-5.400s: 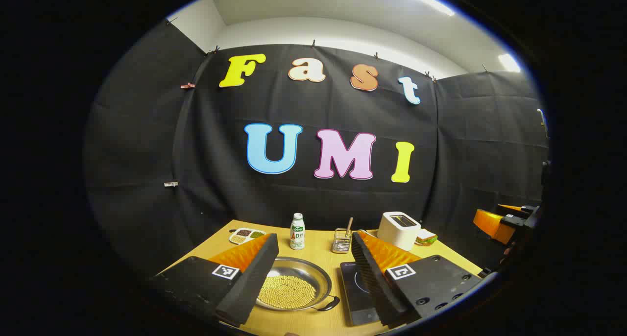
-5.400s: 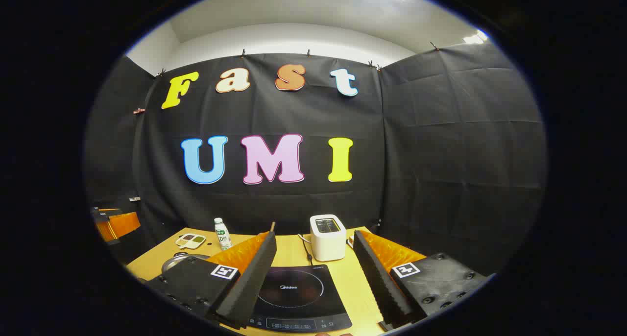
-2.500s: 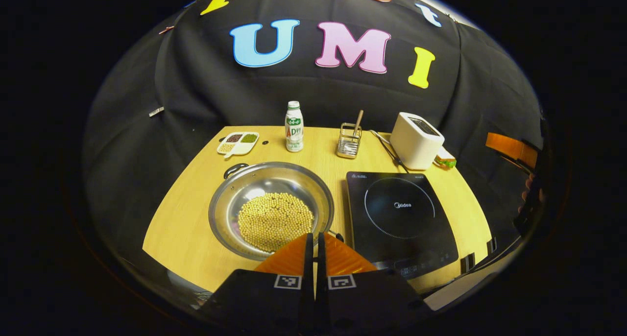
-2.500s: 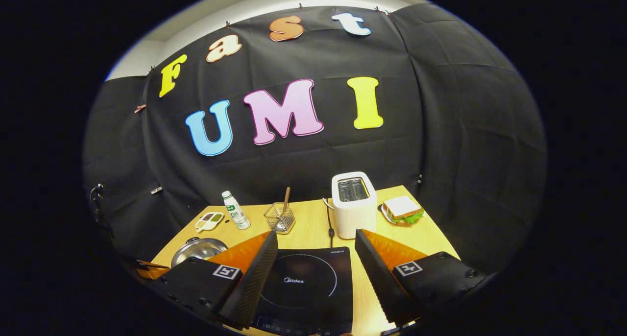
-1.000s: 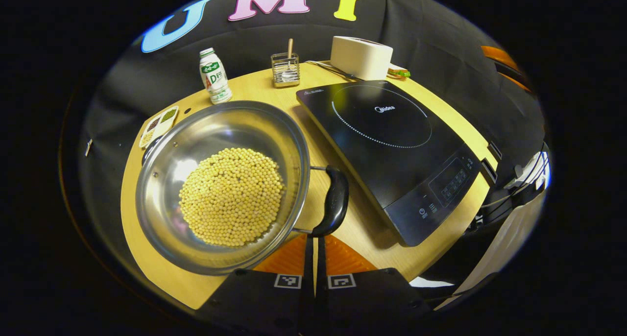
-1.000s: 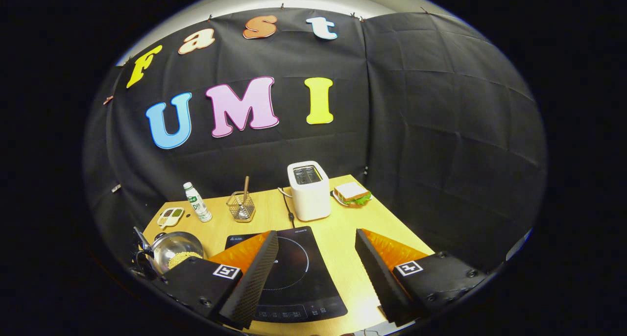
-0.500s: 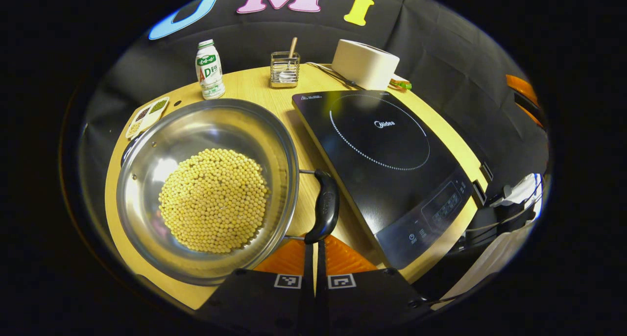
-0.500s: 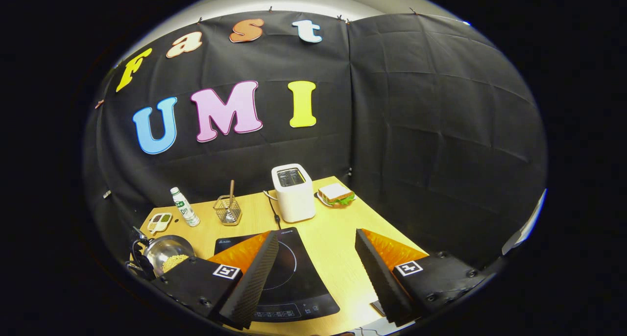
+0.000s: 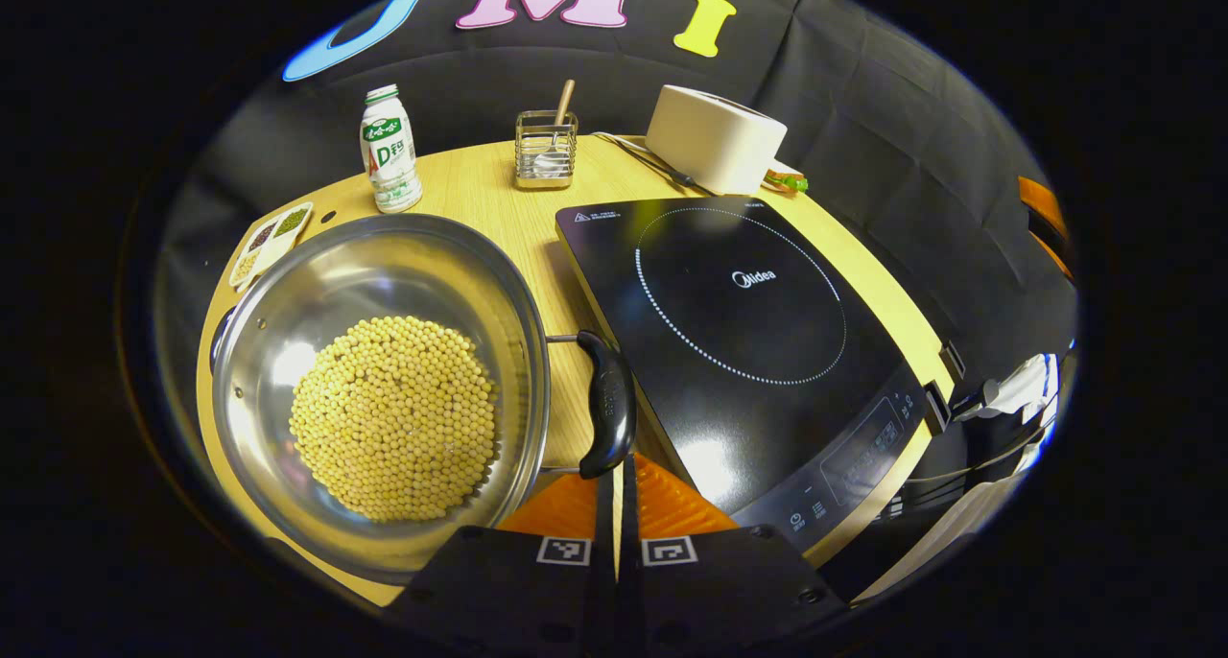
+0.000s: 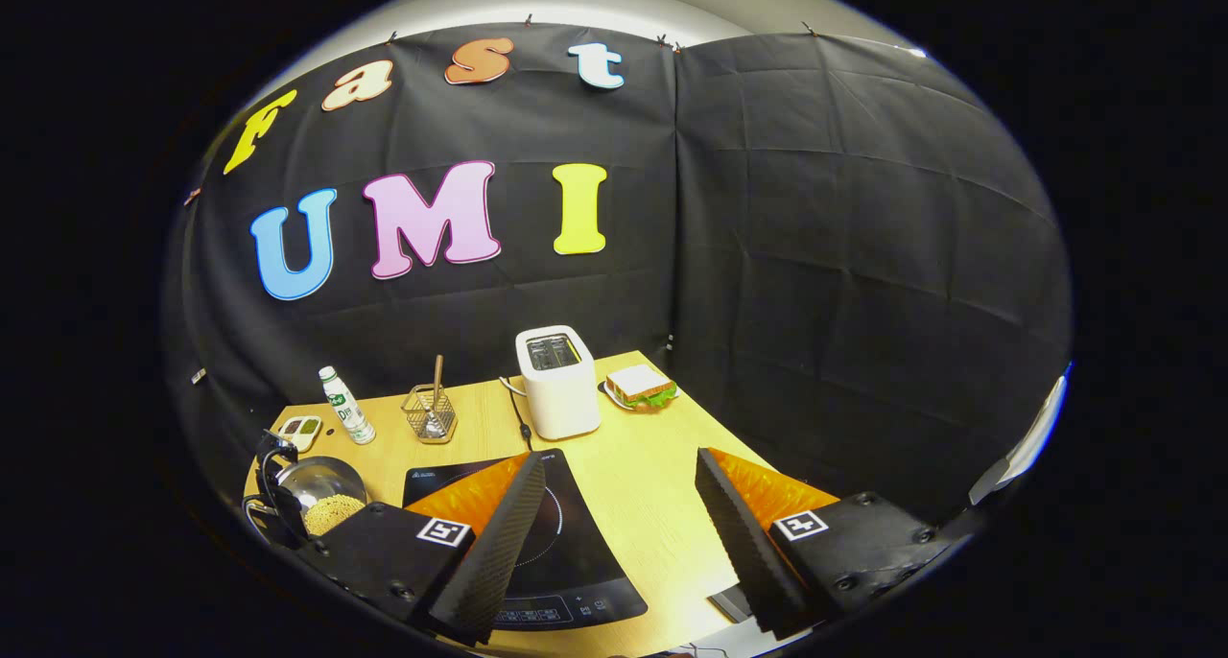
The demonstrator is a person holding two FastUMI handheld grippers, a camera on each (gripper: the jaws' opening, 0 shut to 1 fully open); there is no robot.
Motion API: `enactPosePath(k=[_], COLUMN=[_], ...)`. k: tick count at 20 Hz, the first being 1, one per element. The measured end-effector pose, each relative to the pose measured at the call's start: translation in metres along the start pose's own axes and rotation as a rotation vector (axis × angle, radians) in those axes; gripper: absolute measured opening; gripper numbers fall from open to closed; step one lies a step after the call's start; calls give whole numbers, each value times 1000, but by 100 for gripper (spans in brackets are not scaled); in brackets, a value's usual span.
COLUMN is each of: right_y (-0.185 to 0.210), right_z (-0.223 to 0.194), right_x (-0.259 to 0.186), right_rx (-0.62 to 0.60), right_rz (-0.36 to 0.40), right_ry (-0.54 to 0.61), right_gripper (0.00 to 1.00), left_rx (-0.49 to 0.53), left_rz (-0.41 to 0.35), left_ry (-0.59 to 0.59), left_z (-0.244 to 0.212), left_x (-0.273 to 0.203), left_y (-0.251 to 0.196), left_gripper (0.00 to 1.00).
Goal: First push the handle of the pot to place it horizontally, then grasp the pot with both hands and set it on the induction cooktop.
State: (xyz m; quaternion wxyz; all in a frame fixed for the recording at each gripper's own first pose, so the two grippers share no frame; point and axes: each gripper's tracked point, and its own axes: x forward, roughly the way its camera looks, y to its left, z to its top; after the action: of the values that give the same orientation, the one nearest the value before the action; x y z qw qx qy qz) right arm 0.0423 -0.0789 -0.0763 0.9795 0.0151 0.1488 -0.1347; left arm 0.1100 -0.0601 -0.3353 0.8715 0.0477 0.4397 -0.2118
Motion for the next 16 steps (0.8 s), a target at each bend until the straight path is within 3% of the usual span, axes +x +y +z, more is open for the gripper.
enactPosePath(k=[8, 16], right_y=[0, 10], right_z=[9, 10], right_x=[0, 3], right_rx=[3, -23], right_rz=[-11, 16], right_ry=[-33, -36], right_gripper=[99, 99], left_rx=[-57, -51], left_rz=[7, 21], left_ry=[-41, -62], left_z=[30, 51], left_x=[15, 28], left_y=[7, 13], left_gripper=[5, 5])
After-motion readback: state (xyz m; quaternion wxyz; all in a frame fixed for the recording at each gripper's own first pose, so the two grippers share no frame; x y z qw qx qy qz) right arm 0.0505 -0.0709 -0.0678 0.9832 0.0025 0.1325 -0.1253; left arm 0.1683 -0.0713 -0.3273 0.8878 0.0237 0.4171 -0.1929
